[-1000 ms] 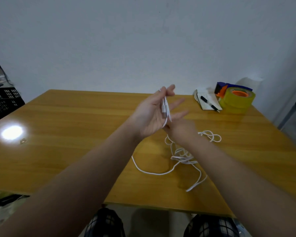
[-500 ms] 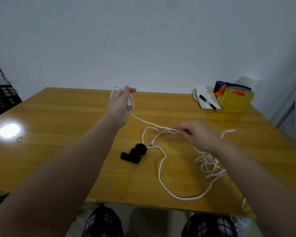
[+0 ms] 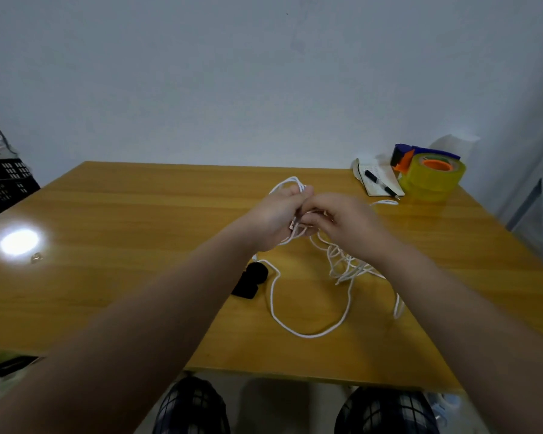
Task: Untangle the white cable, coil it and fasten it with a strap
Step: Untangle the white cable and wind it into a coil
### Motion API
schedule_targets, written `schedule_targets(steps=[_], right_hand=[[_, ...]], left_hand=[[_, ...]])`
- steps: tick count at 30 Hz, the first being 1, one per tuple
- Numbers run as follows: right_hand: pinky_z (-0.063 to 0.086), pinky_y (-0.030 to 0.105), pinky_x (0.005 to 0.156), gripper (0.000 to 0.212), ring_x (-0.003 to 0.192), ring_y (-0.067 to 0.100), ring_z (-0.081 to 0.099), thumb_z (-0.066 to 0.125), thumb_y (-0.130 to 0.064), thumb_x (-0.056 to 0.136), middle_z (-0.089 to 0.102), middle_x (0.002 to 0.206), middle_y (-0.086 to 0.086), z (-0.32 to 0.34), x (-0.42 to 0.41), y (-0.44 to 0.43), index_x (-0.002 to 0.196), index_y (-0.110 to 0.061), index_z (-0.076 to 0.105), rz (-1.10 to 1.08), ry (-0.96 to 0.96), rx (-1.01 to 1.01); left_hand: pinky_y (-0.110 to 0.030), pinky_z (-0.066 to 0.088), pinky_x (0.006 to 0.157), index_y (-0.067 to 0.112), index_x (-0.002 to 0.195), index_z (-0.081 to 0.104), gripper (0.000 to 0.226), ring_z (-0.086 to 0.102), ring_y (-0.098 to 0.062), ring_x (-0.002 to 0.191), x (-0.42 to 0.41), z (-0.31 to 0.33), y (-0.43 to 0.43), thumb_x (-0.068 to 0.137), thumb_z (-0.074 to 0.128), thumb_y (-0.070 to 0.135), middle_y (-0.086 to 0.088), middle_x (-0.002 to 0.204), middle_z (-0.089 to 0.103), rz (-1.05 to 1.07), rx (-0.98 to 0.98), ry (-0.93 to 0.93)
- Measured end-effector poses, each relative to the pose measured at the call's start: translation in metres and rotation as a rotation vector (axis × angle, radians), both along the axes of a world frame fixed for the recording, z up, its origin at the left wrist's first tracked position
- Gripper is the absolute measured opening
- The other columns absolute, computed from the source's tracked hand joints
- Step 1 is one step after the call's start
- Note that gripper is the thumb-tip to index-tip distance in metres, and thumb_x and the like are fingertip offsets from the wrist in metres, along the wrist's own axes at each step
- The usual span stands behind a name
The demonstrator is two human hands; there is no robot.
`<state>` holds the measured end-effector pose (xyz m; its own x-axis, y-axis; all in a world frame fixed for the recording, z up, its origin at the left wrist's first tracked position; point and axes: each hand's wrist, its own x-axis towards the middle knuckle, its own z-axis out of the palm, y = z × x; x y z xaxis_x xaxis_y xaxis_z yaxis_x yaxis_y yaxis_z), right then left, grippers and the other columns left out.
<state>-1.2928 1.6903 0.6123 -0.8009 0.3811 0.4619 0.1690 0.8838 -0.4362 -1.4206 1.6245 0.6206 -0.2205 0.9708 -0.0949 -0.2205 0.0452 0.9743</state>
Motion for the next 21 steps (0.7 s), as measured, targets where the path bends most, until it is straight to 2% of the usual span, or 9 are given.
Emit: schedule_targets(steps=[1,5,8,10,12,14,16,18,21], right_hand=[[0.05,0.044,0.069,0.004,0.076,0.014,0.062,0.06,-0.025,0.087,0.066,0.082,-0.008,0.0,0.0,0.001,0.089,-0.024,0.057,-0.031,0.007,-0.044],[0.042,0.033,0.06,0.035,0.059,0.007,0.046,0.073,-0.029,0.078,0.051,0.077,-0.009,0.0,0.002,0.006,0.093,-0.029,0.042,-0.128,0.05,-0.149],[0.045,0.025,0.069,0.065,0.067,0.007,0.049,0.078,-0.027,0.073,0.047,0.116,-0.007,0.004,0.006,0.006,0.127,-0.027,0.042,-0.047,0.056,-0.223],[0.043,0.014,0.085,0.083,0.095,-0.002,0.053,0.078,-0.022,0.073,0.035,0.139,-0.007,0.005,0.008,0.007,0.142,-0.024,0.032,0.072,-0.038,-0.328],[0.039,0.009,0.092,0.072,0.112,-0.005,0.049,0.078,-0.014,0.073,0.049,0.134,-0.006,0.004,0.009,0.008,0.135,-0.023,0.043,0.186,-0.167,-0.471],[0.045,0.017,0.084,0.044,0.094,0.001,0.059,0.075,-0.008,0.075,0.066,0.104,-0.002,-0.001,0.009,0.007,0.115,-0.017,0.061,0.227,-0.186,-0.551],[0.047,0.022,0.077,0.023,0.081,0.003,0.058,0.066,-0.01,0.084,0.067,0.089,0.002,-0.008,0.009,0.006,0.107,-0.006,0.065,0.173,-0.075,-0.562],[0.046,0.021,0.069,0.027,0.075,0.004,0.057,0.053,-0.023,0.094,0.067,0.084,0.009,-0.013,0.008,0.001,0.107,-0.002,0.064,0.11,-0.002,-0.594],[0.048,0.032,0.068,0.041,0.072,0.015,0.061,0.042,-0.039,0.097,0.068,0.084,0.015,-0.021,-0.002,-0.007,0.089,-0.006,0.065,0.006,0.07,-0.631]], left_hand=[[-0.021,0.045,0.044,0.011,0.077,0.046,0.026,0.05,-0.012,0.042,0.002,-0.001,-0.002,0.102,0.04,0.018,-0.004,0.055,0.053,-0.005,-0.02,0.046],[-0.017,0.02,0.039,0.017,0.068,0.038,0.034,0.029,-0.01,0.039,0.005,-0.002,-0.008,0.101,0.036,0.025,-0.001,0.056,0.036,-0.067,-0.124,0.411],[-0.018,0.01,0.039,0.021,0.06,0.032,0.045,0.015,-0.008,0.039,0.006,0.003,-0.013,0.101,0.031,0.04,0.005,0.05,0.024,-0.171,-0.219,0.502],[-0.021,0.006,0.042,0.022,0.058,0.03,0.05,0.012,-0.01,0.042,0.007,0.005,-0.014,0.098,0.032,0.051,0.004,0.049,0.02,-0.262,-0.283,0.536],[-0.019,0.006,0.042,0.021,0.056,0.03,0.05,0.011,-0.009,0.038,0.004,0.006,-0.014,0.097,0.034,0.05,0.005,0.045,0.02,-0.324,-0.322,0.499],[-0.015,0.006,0.039,0.021,0.054,0.028,0.049,0.01,-0.007,0.034,0.0,0.005,-0.014,0.097,0.034,0.044,0.008,0.041,0.019,-0.332,-0.307,0.397],[-0.014,0.007,0.037,0.023,0.052,0.028,0.05,0.01,-0.007,0.034,-0.007,0.004,-0.015,0.097,0.038,0.042,0.008,0.042,0.018,-0.236,-0.244,0.284],[-0.017,0.009,0.038,0.022,0.053,0.032,0.05,0.012,-0.007,0.037,-0.012,-0.001,-0.018,0.097,0.043,0.042,0.008,0.046,0.02,-0.093,-0.152,0.244],[-0.022,0.024,0.042,0.017,0.061,0.043,0.045,0.028,-0.011,0.042,-0.012,-0.01,-0.027,0.099,0.043,0.04,0.003,0.05,0.031,0.055,0.003,0.409]])
